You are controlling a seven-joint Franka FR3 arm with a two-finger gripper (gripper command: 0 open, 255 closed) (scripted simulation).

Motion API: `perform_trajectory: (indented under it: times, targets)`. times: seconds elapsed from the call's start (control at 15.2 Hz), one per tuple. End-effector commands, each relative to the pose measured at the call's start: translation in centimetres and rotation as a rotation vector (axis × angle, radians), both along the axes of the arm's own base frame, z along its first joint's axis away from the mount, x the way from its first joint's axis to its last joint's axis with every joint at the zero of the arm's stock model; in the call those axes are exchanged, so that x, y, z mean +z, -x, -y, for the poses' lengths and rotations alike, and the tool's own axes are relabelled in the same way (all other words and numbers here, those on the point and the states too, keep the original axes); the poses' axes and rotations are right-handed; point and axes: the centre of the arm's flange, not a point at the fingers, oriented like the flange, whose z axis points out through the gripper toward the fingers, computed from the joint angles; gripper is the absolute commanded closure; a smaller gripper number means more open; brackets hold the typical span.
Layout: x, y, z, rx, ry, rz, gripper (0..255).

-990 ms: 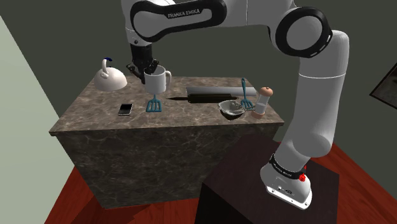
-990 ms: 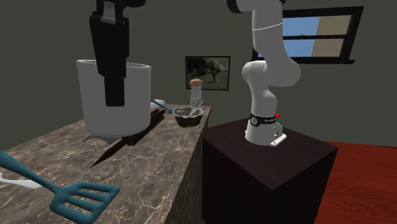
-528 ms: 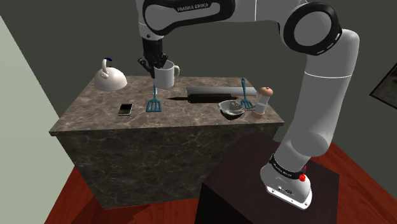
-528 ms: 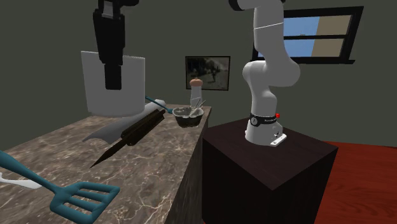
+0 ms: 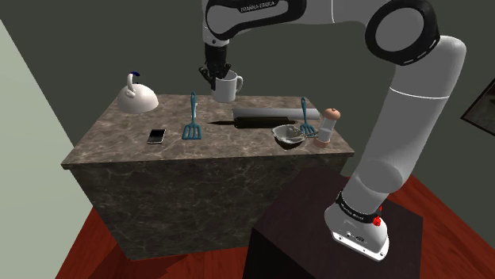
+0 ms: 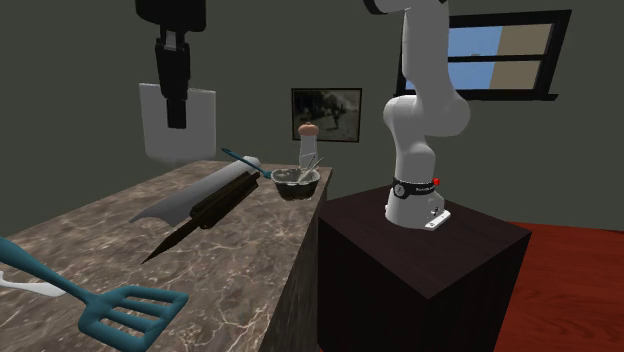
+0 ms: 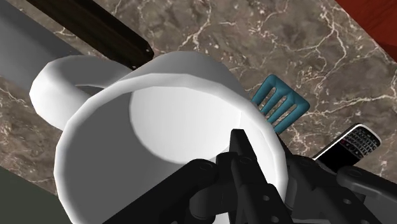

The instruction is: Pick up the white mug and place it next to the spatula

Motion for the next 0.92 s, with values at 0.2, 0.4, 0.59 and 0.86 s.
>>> perform_trajectory:
  times: [0.2,0.4,0.59,0.86]
  targets:
    - [-0.1,0.5,6.7,0.002,0.000,0.001,255]
    - [0.0,0.7,10.6,0.002,0.000,0.001,255]
    - [0.0,0.9,14.6,0.002,0.000,0.001,255]
    - [0.0,1.2,19.8,0.002,0.000,0.001,255]
